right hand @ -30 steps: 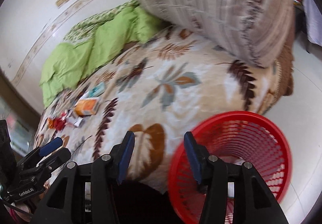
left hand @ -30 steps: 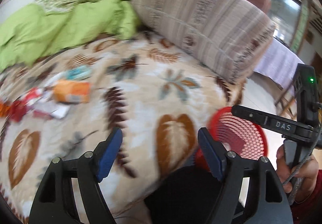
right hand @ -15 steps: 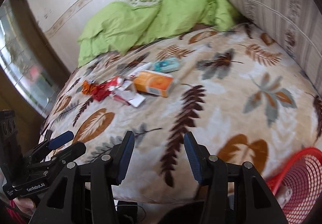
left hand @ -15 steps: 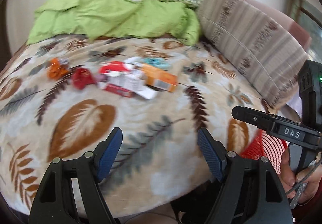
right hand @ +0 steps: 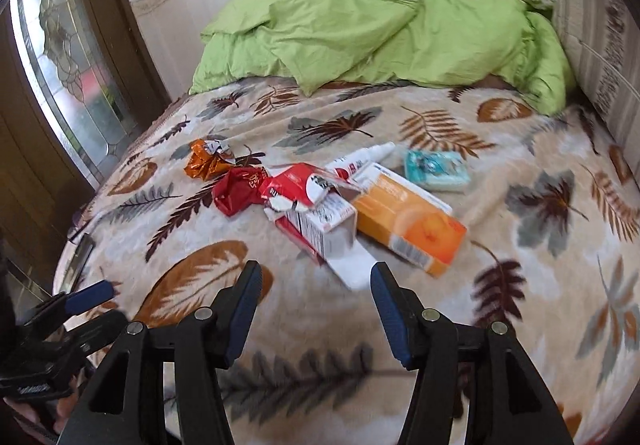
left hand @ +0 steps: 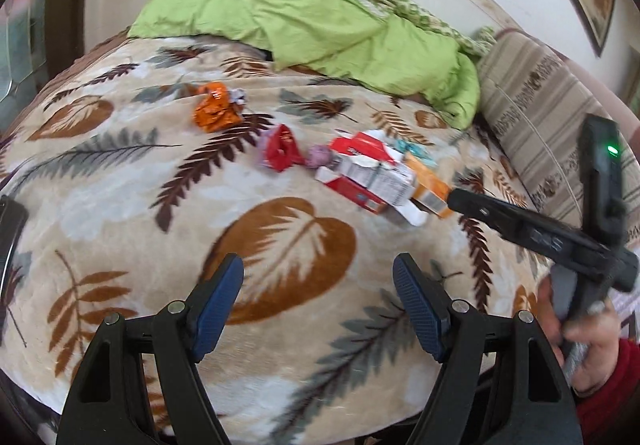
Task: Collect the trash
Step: 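Return both tools to the trash on the bed, then grasp the red-purple wrapper with the left gripper while the right grasps the white box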
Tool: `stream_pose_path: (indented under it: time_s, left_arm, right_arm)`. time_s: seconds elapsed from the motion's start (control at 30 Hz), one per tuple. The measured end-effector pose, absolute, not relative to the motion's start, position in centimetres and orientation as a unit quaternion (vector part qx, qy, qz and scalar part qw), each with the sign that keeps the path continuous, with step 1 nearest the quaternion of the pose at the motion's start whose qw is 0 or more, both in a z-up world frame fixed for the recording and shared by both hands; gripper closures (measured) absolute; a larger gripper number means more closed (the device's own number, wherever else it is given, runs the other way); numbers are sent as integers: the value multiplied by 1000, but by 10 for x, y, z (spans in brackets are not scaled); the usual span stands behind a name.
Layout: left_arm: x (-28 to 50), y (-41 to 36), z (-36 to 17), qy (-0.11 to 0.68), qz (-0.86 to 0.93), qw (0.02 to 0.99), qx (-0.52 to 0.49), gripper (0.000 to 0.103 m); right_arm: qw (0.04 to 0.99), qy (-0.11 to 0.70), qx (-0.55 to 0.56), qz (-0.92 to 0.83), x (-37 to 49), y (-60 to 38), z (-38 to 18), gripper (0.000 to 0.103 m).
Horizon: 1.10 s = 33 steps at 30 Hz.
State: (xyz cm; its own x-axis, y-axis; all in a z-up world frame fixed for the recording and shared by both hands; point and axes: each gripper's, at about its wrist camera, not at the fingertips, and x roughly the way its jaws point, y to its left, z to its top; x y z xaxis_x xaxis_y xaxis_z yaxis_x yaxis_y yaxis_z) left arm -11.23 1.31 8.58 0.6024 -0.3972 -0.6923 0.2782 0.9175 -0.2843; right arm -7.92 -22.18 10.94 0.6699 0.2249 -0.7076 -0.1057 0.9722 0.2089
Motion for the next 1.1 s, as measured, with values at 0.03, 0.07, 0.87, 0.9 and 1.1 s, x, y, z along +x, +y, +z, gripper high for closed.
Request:
stream_pose_path:
  time_s: [0.03, 0.07, 0.87, 0.9, 1.1]
  left_arm:
    - [-110, 17, 84, 405, -186, 892, -76, 27]
    - [-107, 21, 84, 405, -182, 893, -77, 27]
    - [20, 5, 51, 421, -133, 896, -41, 27]
    - [28, 1, 48, 425, -132, 895, -42, 27]
    - [74, -12, 25, 454, -119, 881, -63, 40]
  right_arm:
    - [911, 398, 64, 88, -70, -219, 107, 43]
    - [911, 400, 51, 85, -58, -216, 103, 43]
    - [904, 393, 110, 125, -105, -207, 72, 65]
    - [903, 396, 116, 124, -107, -209, 70, 65]
    - [901, 392, 134, 127, -114, -218, 72, 65]
